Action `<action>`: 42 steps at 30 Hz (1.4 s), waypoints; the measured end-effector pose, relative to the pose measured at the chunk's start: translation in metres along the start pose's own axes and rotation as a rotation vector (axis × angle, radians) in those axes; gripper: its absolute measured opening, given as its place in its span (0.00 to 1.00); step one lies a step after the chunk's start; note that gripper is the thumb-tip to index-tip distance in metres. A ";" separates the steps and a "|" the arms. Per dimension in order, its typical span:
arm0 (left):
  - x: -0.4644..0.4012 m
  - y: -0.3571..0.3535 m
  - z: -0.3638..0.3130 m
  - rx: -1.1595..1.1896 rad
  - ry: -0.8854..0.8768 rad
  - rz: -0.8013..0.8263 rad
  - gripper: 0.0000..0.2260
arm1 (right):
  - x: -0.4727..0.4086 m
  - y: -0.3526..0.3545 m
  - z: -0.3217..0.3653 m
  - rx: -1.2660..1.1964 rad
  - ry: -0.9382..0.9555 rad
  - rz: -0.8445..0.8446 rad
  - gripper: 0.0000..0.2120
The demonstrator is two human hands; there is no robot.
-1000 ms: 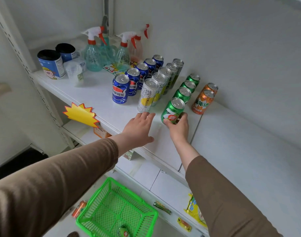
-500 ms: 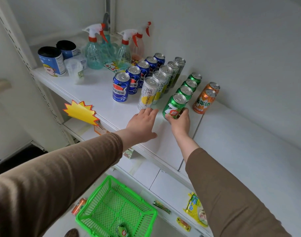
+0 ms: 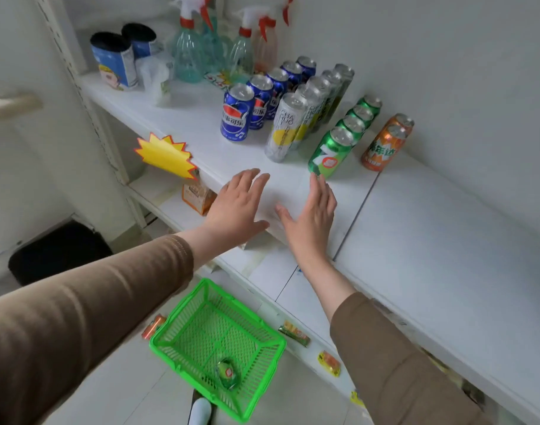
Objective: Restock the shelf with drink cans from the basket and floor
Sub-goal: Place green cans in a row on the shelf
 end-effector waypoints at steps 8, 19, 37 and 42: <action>0.113 -0.053 0.097 -0.048 0.060 0.022 0.44 | 0.121 -0.047 0.075 0.158 0.290 0.255 0.40; 0.235 -0.243 0.210 -0.149 0.213 0.333 0.47 | 0.313 -0.204 0.012 0.088 0.211 0.623 0.38; 0.303 -0.611 0.289 -0.310 0.218 0.704 0.42 | 0.632 -0.496 -0.208 -0.017 -0.274 1.192 0.35; 0.300 -0.660 0.293 -0.332 0.169 0.718 0.40 | 0.694 -0.540 -0.240 -0.032 -0.495 1.280 0.38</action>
Point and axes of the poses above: each hand's wrist, its own x-axis away from the middle knuckle, its own y-axis out of the back of the hand, z = x × y, the point moved 8 cm from there along -x, towards the middle knuckle, and after that the axes turned 15 degrees about y, right-handed, at the moved point
